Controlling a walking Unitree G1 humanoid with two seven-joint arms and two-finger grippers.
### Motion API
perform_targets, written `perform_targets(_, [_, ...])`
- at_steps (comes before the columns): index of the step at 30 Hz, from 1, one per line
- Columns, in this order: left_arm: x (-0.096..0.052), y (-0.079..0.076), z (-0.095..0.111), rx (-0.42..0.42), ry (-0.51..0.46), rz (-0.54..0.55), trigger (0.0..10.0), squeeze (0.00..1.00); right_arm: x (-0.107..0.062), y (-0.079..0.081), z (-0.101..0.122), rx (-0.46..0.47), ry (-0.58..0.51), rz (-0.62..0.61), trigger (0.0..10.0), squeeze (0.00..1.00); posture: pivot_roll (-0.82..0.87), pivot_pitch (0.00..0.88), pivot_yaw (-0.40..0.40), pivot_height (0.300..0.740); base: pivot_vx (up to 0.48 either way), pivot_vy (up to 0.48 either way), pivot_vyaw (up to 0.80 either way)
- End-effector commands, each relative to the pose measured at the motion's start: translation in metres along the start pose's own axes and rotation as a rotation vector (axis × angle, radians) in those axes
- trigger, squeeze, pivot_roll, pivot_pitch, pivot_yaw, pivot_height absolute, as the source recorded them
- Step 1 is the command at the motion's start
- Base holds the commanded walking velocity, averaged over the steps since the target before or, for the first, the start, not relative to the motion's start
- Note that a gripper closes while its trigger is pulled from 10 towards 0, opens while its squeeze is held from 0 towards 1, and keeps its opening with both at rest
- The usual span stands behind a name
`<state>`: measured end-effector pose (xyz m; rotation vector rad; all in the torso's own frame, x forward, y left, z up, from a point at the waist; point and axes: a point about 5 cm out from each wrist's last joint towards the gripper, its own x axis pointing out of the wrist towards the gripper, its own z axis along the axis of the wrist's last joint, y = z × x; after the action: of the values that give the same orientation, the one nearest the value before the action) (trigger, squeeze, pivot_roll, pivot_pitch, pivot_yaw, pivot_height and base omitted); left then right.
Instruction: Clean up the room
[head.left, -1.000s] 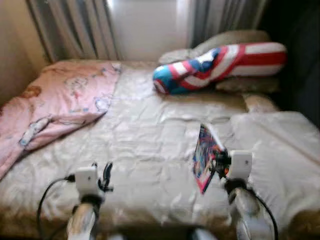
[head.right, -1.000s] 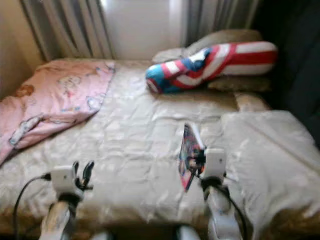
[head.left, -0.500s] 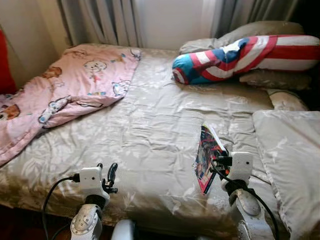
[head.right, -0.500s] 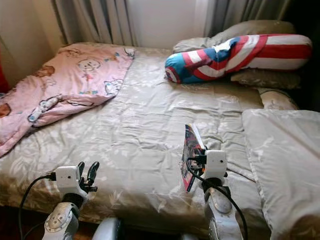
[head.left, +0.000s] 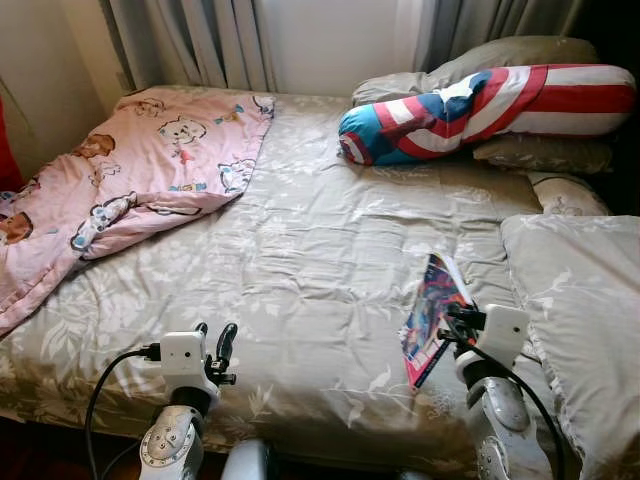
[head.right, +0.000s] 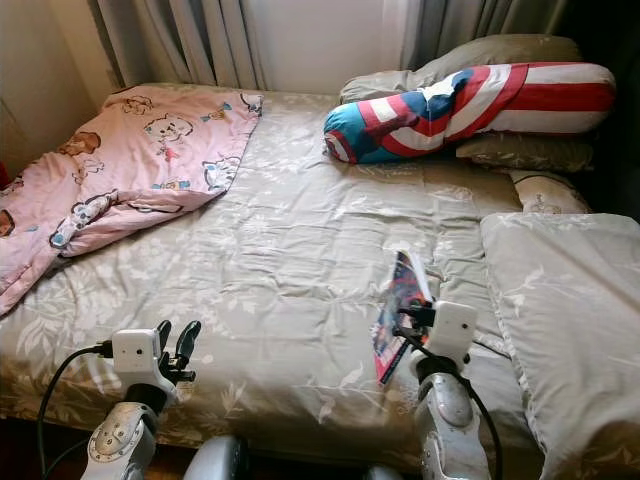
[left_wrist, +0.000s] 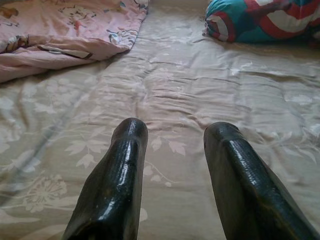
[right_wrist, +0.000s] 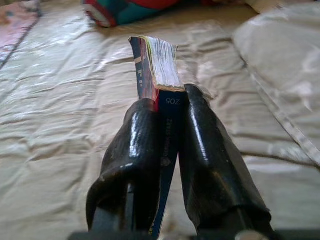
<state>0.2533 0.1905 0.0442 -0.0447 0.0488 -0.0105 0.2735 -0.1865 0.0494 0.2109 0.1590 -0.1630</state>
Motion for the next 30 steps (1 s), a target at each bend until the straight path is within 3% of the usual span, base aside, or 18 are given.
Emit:
perform_targets(1, [0.003, 0.000, 0.005, 0.005, -0.014, -0.009, 10.0, 0.00, 0.004, 0.003, 0.008, 0.016, -0.029, 0.004, 10.0, 0.00, -0.06, 0.022, -0.011, 0.648, 0.000, 0.000, 0.00])
perform_targets(14, [0.004, -0.001, 0.007, 0.011, -0.017, -0.021, 10.0, 0.00, 0.007, 0.011, 0.009, 0.031, -0.039, 0.034, 10.0, 0.00, -0.06, 0.015, -0.003, 0.648, 0.000, 0.000, 0.00])
perform_targets(30, [0.004, -0.003, 0.006, 0.007, -0.014, -0.030, 10.0, 0.00, 0.009, 0.017, 0.009, 0.022, -0.037, 0.074, 10.0, 0.00, -0.06, 0.008, 0.001, 0.648, 0.278, 0.000, 0.00])
